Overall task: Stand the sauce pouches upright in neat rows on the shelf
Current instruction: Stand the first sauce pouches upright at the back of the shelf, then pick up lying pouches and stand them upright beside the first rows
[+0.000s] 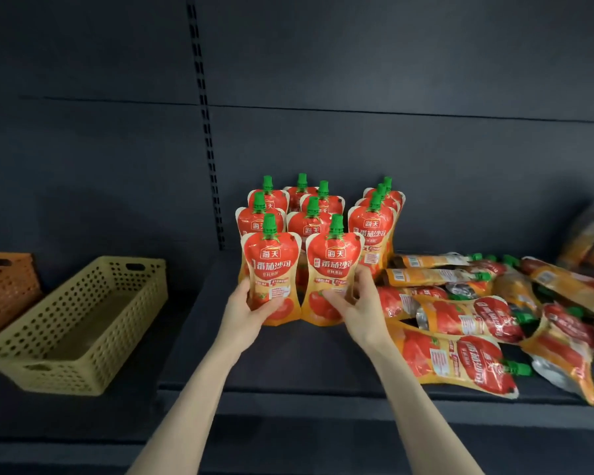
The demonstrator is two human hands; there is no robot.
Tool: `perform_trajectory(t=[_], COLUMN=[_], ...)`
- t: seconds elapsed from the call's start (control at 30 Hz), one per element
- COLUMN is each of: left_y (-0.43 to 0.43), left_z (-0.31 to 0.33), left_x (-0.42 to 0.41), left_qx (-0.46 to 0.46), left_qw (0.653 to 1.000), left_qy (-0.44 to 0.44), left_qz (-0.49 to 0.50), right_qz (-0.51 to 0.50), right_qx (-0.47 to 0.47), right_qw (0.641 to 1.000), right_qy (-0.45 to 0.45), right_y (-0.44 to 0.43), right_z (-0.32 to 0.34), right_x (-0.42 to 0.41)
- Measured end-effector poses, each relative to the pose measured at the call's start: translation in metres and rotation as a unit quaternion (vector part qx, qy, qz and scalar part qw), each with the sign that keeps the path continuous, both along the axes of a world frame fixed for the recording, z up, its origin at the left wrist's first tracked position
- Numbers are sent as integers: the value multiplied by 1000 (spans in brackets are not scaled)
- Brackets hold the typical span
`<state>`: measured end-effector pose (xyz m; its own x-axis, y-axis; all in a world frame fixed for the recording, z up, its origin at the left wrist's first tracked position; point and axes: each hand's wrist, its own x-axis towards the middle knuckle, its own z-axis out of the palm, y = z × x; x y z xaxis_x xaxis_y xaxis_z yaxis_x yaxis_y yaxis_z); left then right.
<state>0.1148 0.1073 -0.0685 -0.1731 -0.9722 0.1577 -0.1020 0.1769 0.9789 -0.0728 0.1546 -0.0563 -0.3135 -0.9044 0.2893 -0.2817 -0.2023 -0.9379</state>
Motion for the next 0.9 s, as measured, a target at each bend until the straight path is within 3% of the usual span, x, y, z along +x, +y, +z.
perform_trajectory(t=[0.3,0.57,0.8,0.9], left_y=[-1,3,28,50], left_z=[-6,-1,-10,-6], left_x=[5,6,13,6], left_qx=[-68,-58,-102,-151], left_qw=[997,995,971,964], left_qy=[-27,-70,-155,-146], left_qz=[25,25,154,160], right_qz=[-36,-51,-99,-122], right_qx=[11,24,31,4], right_qw=[999,997,989,979], right_qy=[32,59,105,163], right_y=[-3,1,24,43], right_z=[-3,2,14,21], right_x=[7,11,6,-9])
